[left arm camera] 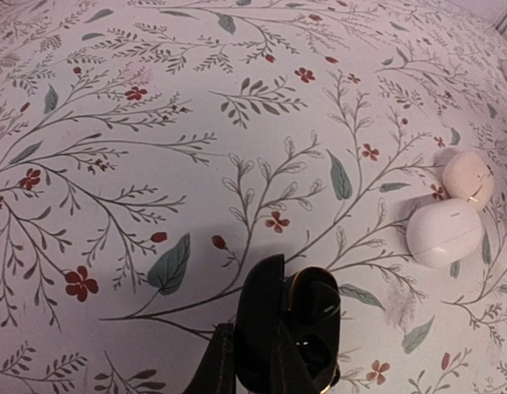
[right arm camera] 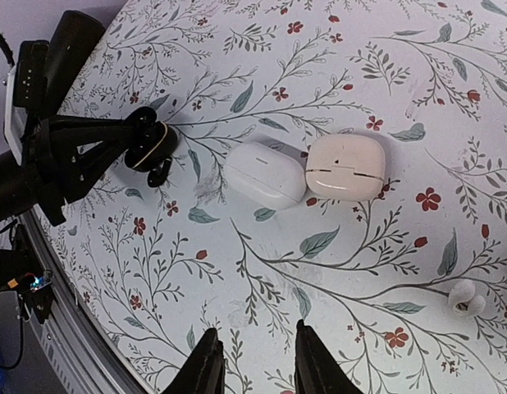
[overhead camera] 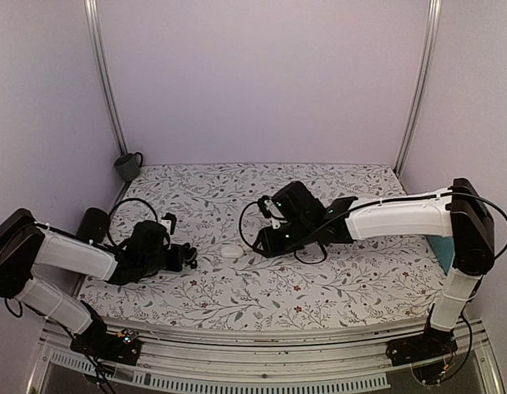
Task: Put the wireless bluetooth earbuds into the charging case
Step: Move the left earbud to the center of the board, then pick up the left earbud from the center of the board.
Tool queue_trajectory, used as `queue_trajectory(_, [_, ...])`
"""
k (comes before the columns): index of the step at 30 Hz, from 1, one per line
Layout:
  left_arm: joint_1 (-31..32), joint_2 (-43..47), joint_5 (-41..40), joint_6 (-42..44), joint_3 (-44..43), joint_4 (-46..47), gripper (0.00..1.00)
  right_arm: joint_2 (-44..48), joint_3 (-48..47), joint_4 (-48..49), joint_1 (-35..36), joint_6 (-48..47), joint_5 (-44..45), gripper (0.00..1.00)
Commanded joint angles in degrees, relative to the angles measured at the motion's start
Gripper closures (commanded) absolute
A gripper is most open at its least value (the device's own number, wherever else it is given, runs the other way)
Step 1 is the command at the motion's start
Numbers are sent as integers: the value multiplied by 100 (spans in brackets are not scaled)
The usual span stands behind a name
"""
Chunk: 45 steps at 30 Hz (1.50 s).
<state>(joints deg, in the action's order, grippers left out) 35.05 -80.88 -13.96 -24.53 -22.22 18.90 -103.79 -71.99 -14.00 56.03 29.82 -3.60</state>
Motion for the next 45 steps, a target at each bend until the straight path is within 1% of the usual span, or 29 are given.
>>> queue_trajectory(1, [596, 25, -17, -485, -177, -530, 100, 379, 226, 220, -66, -87, -54, 69])
queue_trajectory(5, [1214, -218, -111, -882, -372, -535, 100, 572, 600, 336, -61, 15, -57, 69])
queue_trajectory(9, [1751, -758, -115, -1105, -952, -460, 100, 792, 1013, 529, -66, 69, -113, 69])
queue_trajectory(13, [2145, -1142, -109, -1305, -1438, -418, 100, 951, 1313, 580, -18, 220, 30, 69])
queue_trajectory(16, [2263, -1085, -427, -1399, -1594, -616, 100, 1011, 1396, 601, 191, 341, 279, 68])
queue_trajectory(19, [2162, -599, -757, -1436, -1403, -852, 100, 815, 1169, 483, 541, 370, 573, 66])
queue_trajectory(21, [1945, -161, -804, -1438, -1160, -982, 100, 552, 957, 543, 778, 392, 616, 66])
queue_trajectory(22, [1815, 82, -794, -1454, -1015, -1056, 100, 405, 835, 612, 855, 353, 573, 63])
queue_trajectory(26, [1332, 1121, -774, -1475, -390, -1248, 100, -400, -36, 668, 1064, -197, 398, 59])
queue_trajectory(30, [852, 2103, -591, -1414, 85, -1406, 100, -1331, -1114, 263, 1117, -706, 299, 58])
queue_trajectory(32, [651, 2413, -504, -1337, 186, -1476, 100, -1665, -1562, 48, 1114, -852, 296, 58])
queue_trajectory(37, [358, 2734, -275, -1149, 240, -1524, 100, -2339, -2465, -476, 1115, -1114, 287, 59])
queue_trajectory(45, [37, 2714, 57, -888, 136, -1425, 100, -2999, -3284, -1031, 1114, -1226, 384, 60])
